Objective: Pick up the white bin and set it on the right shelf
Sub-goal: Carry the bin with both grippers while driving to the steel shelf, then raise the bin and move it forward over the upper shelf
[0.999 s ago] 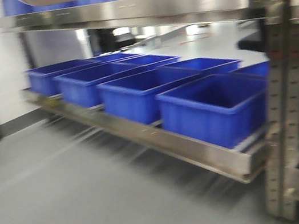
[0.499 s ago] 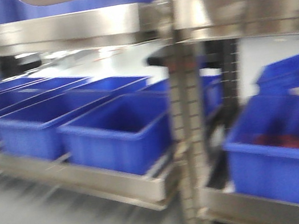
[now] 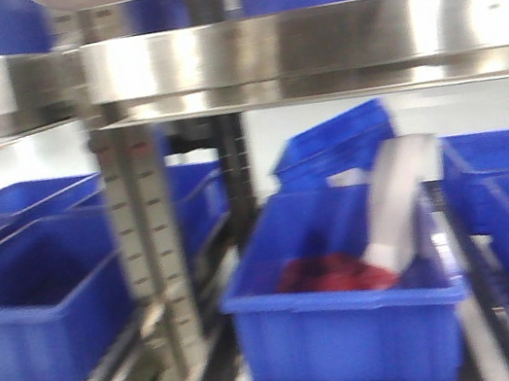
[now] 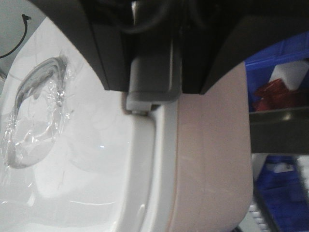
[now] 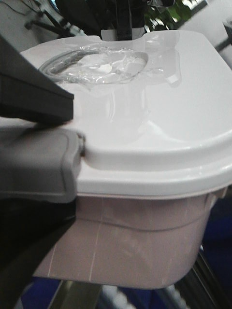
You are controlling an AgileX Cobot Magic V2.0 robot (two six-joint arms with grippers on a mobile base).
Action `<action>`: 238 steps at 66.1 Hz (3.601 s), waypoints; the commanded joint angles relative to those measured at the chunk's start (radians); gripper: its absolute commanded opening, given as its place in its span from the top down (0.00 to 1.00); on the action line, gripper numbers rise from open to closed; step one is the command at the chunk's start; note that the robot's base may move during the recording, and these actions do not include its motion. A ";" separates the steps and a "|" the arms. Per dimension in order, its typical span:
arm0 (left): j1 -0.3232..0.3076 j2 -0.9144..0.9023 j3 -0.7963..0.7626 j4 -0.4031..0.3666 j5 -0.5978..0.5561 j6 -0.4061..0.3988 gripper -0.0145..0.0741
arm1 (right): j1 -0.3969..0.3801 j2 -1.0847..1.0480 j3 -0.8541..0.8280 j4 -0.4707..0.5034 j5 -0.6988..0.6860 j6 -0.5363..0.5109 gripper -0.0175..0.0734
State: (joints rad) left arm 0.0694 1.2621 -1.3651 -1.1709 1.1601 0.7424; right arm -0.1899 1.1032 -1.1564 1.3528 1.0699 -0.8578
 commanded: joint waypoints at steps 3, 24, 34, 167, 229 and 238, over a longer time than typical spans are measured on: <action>-0.030 -0.031 -0.032 -0.110 0.147 0.020 0.97 | 0.026 -0.037 -0.038 0.213 0.200 -0.014 0.73; -0.030 -0.031 -0.032 -0.110 0.147 0.020 0.97 | 0.026 -0.037 -0.038 0.213 0.200 -0.014 0.73; -0.030 -0.031 -0.032 -0.110 0.147 0.020 0.97 | 0.026 -0.037 -0.038 0.213 0.200 -0.014 0.73; -0.030 -0.031 -0.032 -0.110 0.147 0.020 0.97 | 0.026 -0.037 -0.038 0.213 0.199 -0.014 0.73; -0.017 0.174 -0.290 -0.101 0.016 -0.060 0.97 | 0.126 0.254 -0.429 0.305 0.203 0.096 0.73; -0.004 0.220 -0.290 -0.081 -0.012 -0.060 0.97 | 0.220 0.348 -0.483 0.305 0.166 0.102 0.73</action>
State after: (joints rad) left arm 0.0952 1.4983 -1.6203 -1.1693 1.1274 0.6539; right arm -0.0700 1.4484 -1.5739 1.4503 1.0147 -0.7765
